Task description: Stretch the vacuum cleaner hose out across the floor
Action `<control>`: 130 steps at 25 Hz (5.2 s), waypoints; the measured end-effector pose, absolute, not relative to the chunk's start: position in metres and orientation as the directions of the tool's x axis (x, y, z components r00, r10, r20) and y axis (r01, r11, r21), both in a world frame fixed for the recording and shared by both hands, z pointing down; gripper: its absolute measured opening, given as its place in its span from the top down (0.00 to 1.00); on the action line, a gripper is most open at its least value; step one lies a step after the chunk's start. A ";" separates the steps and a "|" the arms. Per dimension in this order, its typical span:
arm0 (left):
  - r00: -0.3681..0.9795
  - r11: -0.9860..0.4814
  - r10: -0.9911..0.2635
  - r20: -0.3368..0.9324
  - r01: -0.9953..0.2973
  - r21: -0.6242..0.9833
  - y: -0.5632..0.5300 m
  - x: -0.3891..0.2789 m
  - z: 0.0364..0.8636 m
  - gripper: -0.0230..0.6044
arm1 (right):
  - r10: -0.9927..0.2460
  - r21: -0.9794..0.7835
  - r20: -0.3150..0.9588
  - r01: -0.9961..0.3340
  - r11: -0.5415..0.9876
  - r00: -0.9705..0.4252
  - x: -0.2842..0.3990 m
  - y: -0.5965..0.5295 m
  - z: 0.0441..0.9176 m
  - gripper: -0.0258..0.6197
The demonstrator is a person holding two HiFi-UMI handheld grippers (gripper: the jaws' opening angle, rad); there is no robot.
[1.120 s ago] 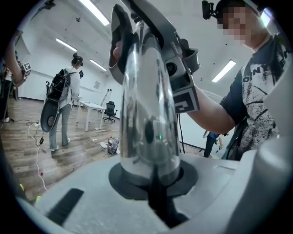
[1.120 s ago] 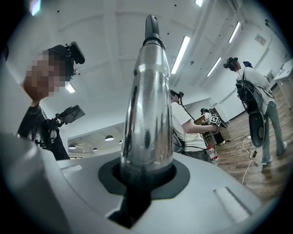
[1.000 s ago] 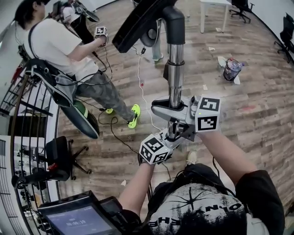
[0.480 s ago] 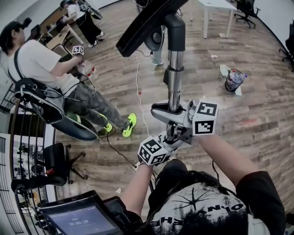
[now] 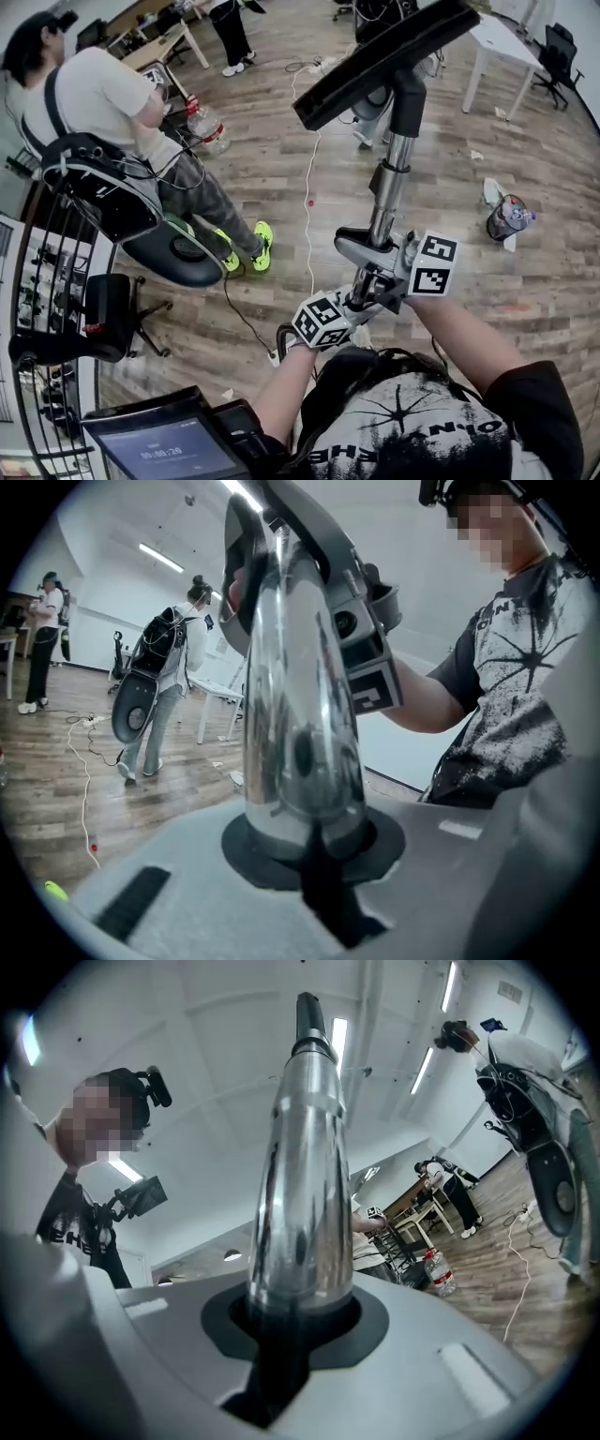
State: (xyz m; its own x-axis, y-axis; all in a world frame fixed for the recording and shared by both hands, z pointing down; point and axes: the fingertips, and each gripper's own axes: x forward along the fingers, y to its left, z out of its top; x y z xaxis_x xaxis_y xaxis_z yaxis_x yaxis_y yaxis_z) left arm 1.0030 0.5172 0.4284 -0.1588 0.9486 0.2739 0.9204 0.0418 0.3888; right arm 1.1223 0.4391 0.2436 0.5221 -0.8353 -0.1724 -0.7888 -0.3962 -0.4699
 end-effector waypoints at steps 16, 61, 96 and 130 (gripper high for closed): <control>0.278 -0.438 0.862 0.425 0.830 0.345 0.518 1.145 0.456 0.85 | -0.965 -0.539 -0.211 -0.842 -0.015 0.152 1.226 0.412 0.268 0.86; 0.558 -0.834 0.490 0.670 0.522 0.176 0.651 1.305 0.740 0.75 | -0.906 -0.834 0.152 -0.441 -0.333 0.396 1.440 0.590 0.623 0.87; 0.609 -0.792 0.432 0.666 0.609 -0.044 0.653 1.442 1.001 0.69 | -0.876 -0.956 0.025 -0.243 -0.161 0.481 1.626 0.649 0.972 0.87; 0.686 -0.894 0.293 0.666 0.443 -0.064 0.630 1.389 1.028 0.96 | -0.810 -0.888 0.452 0.107 -0.446 0.373 1.631 0.748 1.265 0.72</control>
State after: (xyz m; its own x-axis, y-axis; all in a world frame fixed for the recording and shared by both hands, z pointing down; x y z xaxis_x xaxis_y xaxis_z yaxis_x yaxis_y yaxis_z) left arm 1.3891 0.6297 1.0285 0.6864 0.2930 0.6656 0.4433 -0.8941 -0.0635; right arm 1.6314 0.7483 1.2650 0.3730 -0.8103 0.4520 0.1069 -0.4463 -0.8885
